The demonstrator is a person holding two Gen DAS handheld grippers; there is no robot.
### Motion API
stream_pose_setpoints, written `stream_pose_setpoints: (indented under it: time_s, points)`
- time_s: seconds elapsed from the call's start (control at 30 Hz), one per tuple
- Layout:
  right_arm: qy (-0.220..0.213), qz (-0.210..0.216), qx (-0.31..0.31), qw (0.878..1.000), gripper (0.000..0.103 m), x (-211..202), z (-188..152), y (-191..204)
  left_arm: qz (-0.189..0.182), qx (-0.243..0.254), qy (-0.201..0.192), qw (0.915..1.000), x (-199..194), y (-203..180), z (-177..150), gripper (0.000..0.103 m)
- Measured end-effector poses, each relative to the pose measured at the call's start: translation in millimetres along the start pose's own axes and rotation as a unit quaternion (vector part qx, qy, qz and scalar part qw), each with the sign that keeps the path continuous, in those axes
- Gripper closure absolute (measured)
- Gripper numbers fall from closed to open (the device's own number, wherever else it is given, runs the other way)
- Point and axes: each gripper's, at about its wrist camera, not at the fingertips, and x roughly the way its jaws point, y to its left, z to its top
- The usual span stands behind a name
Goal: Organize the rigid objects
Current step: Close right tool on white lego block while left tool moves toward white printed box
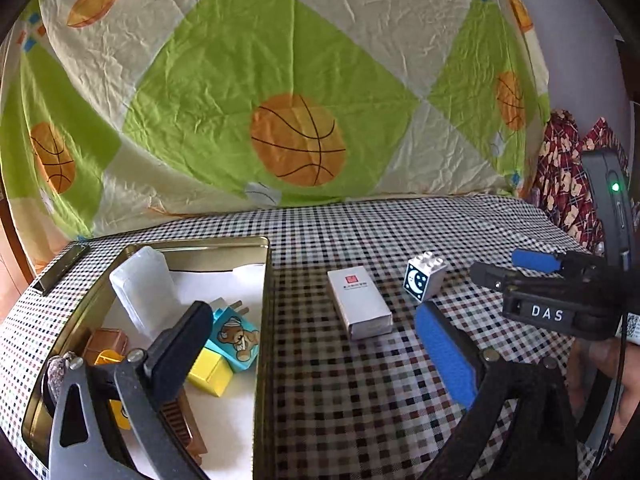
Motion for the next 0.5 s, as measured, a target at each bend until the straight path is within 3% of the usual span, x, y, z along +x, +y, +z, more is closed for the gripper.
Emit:
stream_pose_setpoints:
  time_s: [0.2,0.33,0.5]
  points:
    - [0.021,-0.006,-0.031,0.999,0.032,23.1,5.4,13.3,0.064,-0.007,-0.011,0.9978,7.3,23.4,0.7,0.001]
    - [0.033,0.010,-0.039,0.999,0.032,40.3,14.4,24.1,0.028,-0.047,-0.006,0.9985,8.5,34.3,2.3,0.001]
    - [0.064,-0.005,-0.055,0.996,0.032,66.5,16.8,32.0,0.022,-0.014,0.016,0.9996,20.8,11.5,0.1,0.001]
